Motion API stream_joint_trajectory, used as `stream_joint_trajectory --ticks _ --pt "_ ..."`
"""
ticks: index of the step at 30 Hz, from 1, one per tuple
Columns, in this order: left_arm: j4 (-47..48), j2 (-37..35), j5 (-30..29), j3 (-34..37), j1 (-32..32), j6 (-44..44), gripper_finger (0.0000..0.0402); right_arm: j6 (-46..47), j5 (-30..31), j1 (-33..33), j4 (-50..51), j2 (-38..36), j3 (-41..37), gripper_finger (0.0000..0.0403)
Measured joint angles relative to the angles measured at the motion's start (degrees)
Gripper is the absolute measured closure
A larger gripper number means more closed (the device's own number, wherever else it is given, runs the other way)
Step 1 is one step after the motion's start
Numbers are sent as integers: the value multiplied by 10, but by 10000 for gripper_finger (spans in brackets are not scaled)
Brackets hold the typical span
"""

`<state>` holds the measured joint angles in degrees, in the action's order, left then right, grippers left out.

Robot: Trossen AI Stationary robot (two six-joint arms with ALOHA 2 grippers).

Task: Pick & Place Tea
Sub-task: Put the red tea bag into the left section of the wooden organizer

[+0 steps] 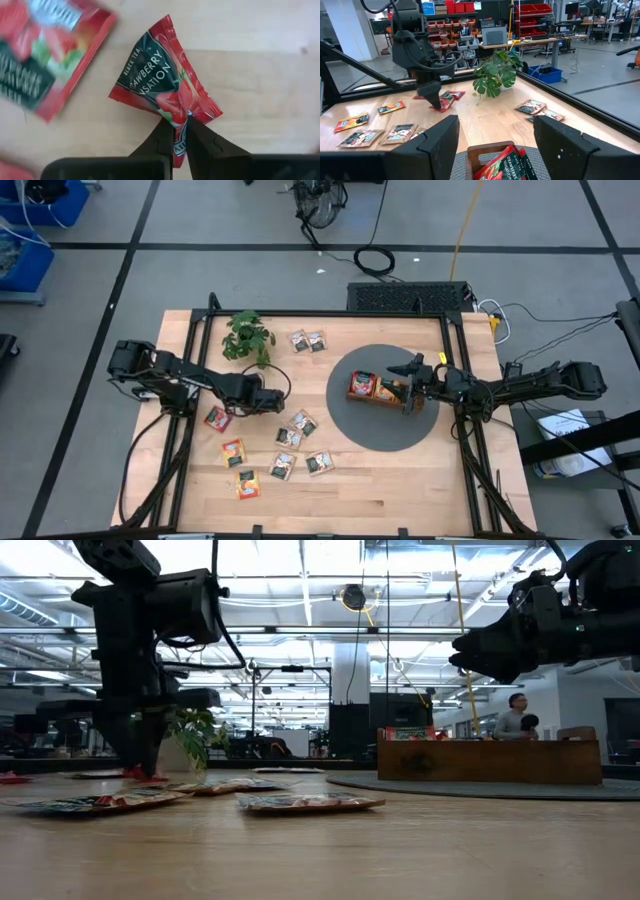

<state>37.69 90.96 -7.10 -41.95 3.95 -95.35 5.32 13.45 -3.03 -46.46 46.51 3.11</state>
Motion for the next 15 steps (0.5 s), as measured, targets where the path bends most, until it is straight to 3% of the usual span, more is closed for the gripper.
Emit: stream_joint_trajectory --ticks 7,10,15 --pt "-10 -13 -42 -28 23 195 374 0 0 0 0 0 0 165" --pt "-12 -21 -109 -64 33 276 374 0 0 0 0 0 0 165" --pt "-44 -22 -238 -124 46 501 374 1 -1 0 0 0 0 165"
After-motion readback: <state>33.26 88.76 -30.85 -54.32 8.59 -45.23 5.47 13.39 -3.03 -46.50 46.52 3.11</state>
